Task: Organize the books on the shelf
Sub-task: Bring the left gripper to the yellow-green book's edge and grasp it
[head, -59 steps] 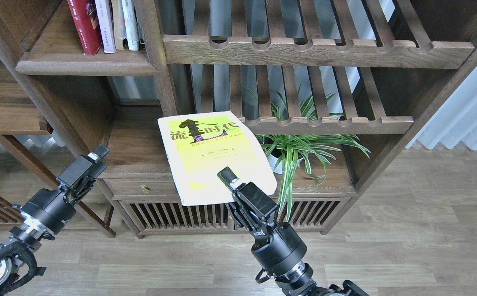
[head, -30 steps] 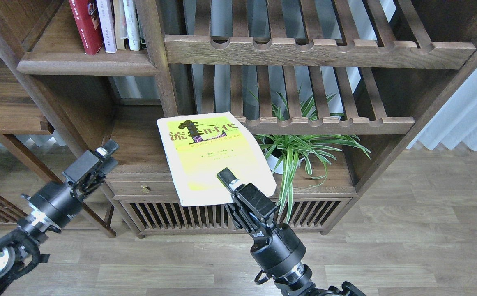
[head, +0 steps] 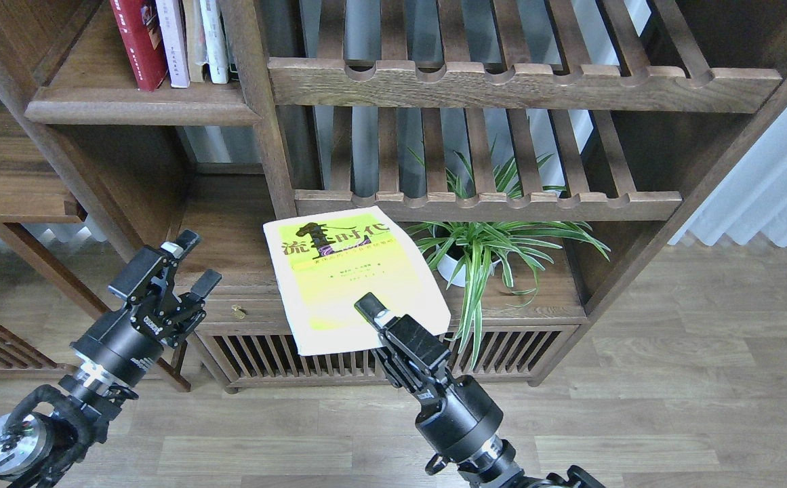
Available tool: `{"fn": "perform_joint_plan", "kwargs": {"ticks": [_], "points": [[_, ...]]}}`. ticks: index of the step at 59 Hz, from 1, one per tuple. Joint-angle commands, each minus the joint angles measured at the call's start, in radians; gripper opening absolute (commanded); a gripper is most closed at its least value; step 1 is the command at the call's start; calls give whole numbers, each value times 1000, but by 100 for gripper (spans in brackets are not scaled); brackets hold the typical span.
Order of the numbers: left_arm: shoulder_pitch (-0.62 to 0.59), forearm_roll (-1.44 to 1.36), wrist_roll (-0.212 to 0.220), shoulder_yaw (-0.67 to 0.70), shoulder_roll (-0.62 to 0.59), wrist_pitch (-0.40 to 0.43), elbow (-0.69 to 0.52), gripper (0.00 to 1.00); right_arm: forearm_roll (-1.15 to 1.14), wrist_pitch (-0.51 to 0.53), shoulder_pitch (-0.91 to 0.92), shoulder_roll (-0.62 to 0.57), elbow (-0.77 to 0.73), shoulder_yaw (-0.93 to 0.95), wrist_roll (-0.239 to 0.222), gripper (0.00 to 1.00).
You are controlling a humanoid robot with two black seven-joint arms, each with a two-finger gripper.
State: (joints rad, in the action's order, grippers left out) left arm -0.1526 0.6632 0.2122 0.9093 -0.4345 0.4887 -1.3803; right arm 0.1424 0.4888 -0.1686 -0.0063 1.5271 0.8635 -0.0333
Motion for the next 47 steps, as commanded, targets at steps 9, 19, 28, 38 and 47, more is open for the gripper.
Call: {"fn": "perform_joint_plan", "kwargs": {"ticks": [9, 19, 28, 38, 47], "points": [[-90, 35, -34, -70, 54, 0, 1, 96, 13, 0, 14, 2, -7, -32, -31, 22], [-108, 46, -37, -112, 54, 0, 1, 96, 13, 0, 15, 6, -7, -74, -31, 22], [-111, 46, -37, -147, 54, 0, 1, 97, 11, 0, 20, 6, -7, -84, -31, 22], [-113, 46, -39, -188, 56, 0, 1, 95, 11, 0, 18, 6, -7, -86, -31, 22], [-114, 46, -39, -194, 76, 0, 1, 80, 11, 0, 17, 6, -7, -86, -31, 22]]}}
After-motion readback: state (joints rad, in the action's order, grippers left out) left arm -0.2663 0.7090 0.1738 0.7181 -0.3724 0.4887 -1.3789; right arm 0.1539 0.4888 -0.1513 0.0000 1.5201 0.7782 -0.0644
